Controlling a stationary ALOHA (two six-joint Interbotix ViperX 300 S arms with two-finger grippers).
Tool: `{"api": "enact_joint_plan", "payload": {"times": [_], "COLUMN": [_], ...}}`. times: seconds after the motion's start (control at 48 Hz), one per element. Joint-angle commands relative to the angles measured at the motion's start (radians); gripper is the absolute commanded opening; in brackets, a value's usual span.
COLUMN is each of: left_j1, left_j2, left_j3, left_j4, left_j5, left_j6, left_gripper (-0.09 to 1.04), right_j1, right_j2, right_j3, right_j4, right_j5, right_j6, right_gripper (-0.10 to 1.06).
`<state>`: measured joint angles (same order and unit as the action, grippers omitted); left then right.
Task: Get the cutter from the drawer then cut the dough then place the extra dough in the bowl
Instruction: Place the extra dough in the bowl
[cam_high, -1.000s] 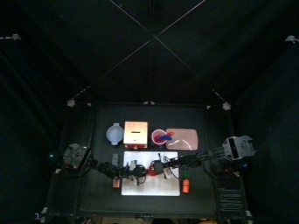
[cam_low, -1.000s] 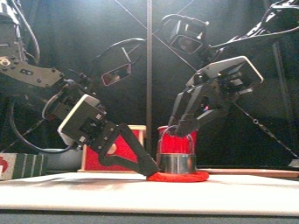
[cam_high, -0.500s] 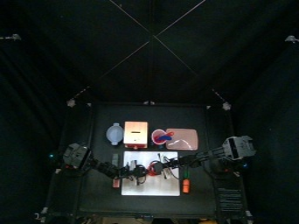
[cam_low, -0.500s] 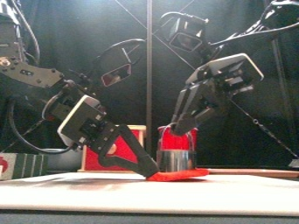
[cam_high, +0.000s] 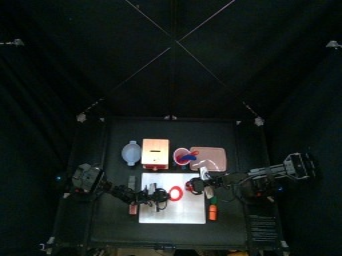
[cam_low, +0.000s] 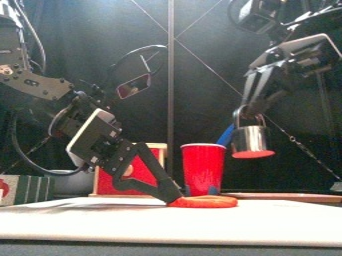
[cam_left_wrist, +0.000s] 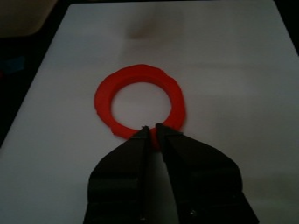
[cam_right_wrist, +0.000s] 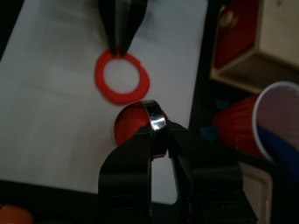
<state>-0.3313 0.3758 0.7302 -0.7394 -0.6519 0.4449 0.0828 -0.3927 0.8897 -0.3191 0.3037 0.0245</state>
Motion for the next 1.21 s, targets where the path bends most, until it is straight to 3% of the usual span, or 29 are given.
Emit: {"api": "enact_joint_plan", "payload": {"times": [0.021, 0.312, 0.5, 0.688, 0.854, 1.208], "left_j1": [0.015, 0.049, 0.054, 0.055, 0.11, 0.235], "left_j2": [-0.051, -0.129, -0.14, -0.146, -0.12, -0.064], "left_j3": [-0.006, -0.003, -0.015, -0.023, -0.038, -0.13], "left_j4": [-0.002, 0.026, 0.025, 0.023, 0.026, 0.074], "left_j5": [0.003, 0.003, 0.002, -0.008, 0.003, 0.235], "left_j6": [0.002, 0.017, 0.052, 0.072, 0.109, 0.147], "left_gripper": [0.59, 0.63, 0.67, 0.72, 0.76, 0.76], "right_j1": [-0.012, -0.02, -0.02, -0.021, -0.017, -0.014], "right_j2": [-0.008, 0.081, 0.109, 0.097, 0.081, 0.054], "right_j3": [0.054, 0.124, 0.115, 0.083, 0.061, 0.057], "right_j4": [0.018, 0.029, 0.061, 0.175, 0.179, 0.224], "right_j5": [-0.061, -0.23, -0.236, -0.216, -0.207, -0.198], "right_j6": [0.0, 0.002, 0.003, -0.003, 0.003, 0.005], "right_gripper": [0.46, 0.51, 0.61, 0.77, 0.8, 0.8]}}
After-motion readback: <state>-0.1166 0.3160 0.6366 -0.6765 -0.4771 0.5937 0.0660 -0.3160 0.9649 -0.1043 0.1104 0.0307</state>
